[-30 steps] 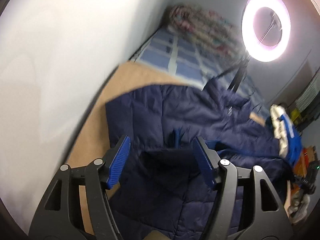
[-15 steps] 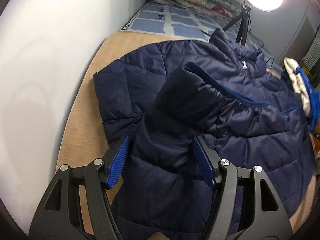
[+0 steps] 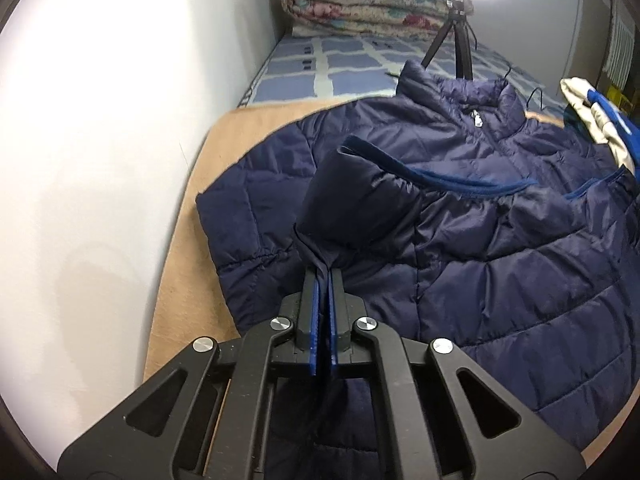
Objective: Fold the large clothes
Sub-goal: 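Hold the folded hem with both tools and lay it over the collar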
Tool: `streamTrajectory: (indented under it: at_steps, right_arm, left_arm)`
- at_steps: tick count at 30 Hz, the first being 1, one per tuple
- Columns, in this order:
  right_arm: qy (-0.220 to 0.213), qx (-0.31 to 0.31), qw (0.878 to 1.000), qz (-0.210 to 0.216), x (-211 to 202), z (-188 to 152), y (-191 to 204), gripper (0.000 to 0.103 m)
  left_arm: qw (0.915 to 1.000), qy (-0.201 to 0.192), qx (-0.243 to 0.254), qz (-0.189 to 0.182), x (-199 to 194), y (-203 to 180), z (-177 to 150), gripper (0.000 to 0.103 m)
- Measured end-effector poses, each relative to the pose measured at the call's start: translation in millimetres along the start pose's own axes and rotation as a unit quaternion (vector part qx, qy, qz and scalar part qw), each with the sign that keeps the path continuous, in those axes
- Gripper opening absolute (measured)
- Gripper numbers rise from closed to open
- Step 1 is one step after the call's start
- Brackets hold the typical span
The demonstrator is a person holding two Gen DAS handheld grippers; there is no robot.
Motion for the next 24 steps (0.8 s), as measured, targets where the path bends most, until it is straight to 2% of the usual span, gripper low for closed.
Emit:
streamTrajectory:
  at_steps: [7, 13, 20, 24]
  right_arm:
    - [-0.061, -0.021, 0.998, -0.023, -42.7, 18.0, 6.9, 0.001]
    - [-0.109, -0.044, 0.992, -0.056, -64.0, 51.0, 13.5, 0.001]
    - [-0.130, -0.054, 0.984, -0.105, -40.7, 109.1, 13.7, 0.001]
    - [-0.133, -0.033, 0.983, -0.125, -14.6, 142.0, 7.4, 0.001]
  left_arm:
    - [0.9985, -0.052, -0.006, 0.014, -33.3, 10.2, 18.1, 0.001]
    - [0.9963, -0.078, -0.027, 0.022, -39.3, 21.5, 53.7, 0.001]
    - [0.9910, -0.106, -0.064, 0.050, -16.6, 33.7, 116.6, 0.001]
    - [0.9883, -0.110, -0.084, 0.065, 7.4, 34.5, 142.8, 0.001]
Point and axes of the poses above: each gripper's, at about its wrist camera, not at the fingertips, and x roughly the way its jaws point, y to its left, z to its top, the point moved 6 cm from there along x, roughly the way its jaws point, and after that the axes turned 3 degrees about x, right-handed, at the moved point
